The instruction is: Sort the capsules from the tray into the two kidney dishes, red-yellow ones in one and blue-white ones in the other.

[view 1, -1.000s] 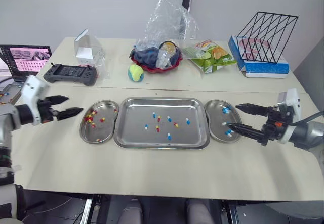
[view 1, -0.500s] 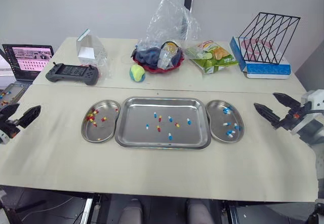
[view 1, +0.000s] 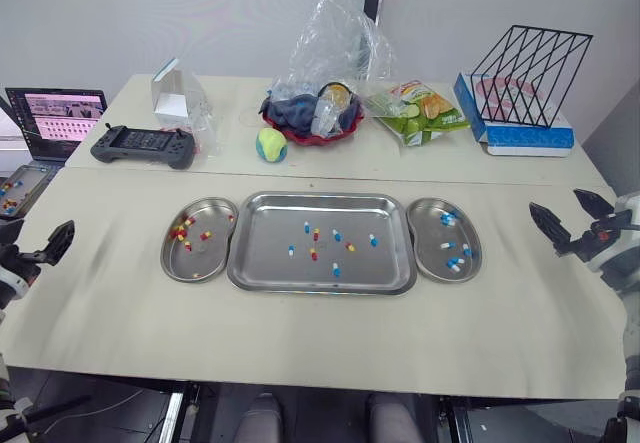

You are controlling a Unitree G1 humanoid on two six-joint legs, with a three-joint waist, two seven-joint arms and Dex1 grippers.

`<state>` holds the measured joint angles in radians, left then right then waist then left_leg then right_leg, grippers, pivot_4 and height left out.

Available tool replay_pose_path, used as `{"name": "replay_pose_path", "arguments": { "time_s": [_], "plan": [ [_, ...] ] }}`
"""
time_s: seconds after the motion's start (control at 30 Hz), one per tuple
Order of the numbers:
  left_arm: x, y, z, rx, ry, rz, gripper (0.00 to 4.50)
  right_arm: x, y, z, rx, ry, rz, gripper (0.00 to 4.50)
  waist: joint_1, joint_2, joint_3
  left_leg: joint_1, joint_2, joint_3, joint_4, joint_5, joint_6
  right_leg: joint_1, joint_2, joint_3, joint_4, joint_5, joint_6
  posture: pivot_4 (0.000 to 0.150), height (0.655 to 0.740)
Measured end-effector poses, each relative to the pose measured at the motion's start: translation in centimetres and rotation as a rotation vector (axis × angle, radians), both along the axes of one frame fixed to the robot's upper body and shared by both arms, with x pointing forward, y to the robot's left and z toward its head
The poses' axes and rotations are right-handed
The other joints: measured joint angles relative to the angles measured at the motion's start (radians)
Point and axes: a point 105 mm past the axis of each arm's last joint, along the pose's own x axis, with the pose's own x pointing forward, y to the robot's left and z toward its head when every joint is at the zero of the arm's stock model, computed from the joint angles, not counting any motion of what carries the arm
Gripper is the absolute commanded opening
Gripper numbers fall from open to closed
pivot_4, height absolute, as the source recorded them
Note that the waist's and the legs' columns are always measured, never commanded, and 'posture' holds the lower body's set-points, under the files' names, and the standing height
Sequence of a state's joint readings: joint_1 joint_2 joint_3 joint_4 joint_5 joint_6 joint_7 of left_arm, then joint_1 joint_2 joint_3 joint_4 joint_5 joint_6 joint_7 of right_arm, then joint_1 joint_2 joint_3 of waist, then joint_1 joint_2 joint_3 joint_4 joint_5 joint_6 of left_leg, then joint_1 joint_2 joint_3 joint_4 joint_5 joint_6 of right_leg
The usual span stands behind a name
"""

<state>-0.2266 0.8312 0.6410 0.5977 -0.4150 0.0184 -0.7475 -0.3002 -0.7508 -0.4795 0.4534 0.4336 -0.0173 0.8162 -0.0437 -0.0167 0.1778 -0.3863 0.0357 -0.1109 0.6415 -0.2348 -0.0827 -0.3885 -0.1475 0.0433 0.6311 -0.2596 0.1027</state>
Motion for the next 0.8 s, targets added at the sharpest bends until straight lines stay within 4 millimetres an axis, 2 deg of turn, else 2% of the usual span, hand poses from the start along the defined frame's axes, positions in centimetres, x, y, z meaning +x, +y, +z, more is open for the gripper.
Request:
{"name": "replay_pose_path", "arguments": {
  "time_s": [0.33,0.43,0.63,0.8],
  "plan": [
    [0.1,-1.1,0.1,0.010,0.015,-0.106,4.46,0.0,0.2,0.0,0.010,0.010,0.014,4.50,-0.014,0.000,0.000,0.000,0.000,0.000,0.000,0.000,0.000,0.000,0.000,0.000,0.000,0.000,0.000,0.150,0.7380],
    [0.1,-1.7,0.3,0.046,0.048,-0.182,4.46,0.0,1.5,0.0,0.025,0.040,0.080,4.50,-0.015,0.000,0.000,0.000,0.000,0.000,-0.001,0.000,0.000,0.000,0.000,0.000,0.000,0.000,0.000,0.150,0.7380],
    [-1.0,-3.8,1.1,0.066,0.093,-0.413,4.46,-0.6,6.7,0.5,0.119,0.122,0.322,4.50,-0.018,0.000,0.000,0.000,0.000,0.000,-0.001,0.000,0.000,0.000,0.000,0.000,0.000,0.000,0.000,0.150,0.7380],
    [-2.7,-5.8,1.3,0.017,0.154,-0.603,4.46,-2.0,13.8,1.2,0.092,0.201,0.577,4.50,-0.021,0.001,0.000,0.000,0.001,0.000,-0.001,0.000,0.000,-0.001,0.000,0.000,0.001,-0.001,-0.001,0.150,0.7380]
  ]
}}
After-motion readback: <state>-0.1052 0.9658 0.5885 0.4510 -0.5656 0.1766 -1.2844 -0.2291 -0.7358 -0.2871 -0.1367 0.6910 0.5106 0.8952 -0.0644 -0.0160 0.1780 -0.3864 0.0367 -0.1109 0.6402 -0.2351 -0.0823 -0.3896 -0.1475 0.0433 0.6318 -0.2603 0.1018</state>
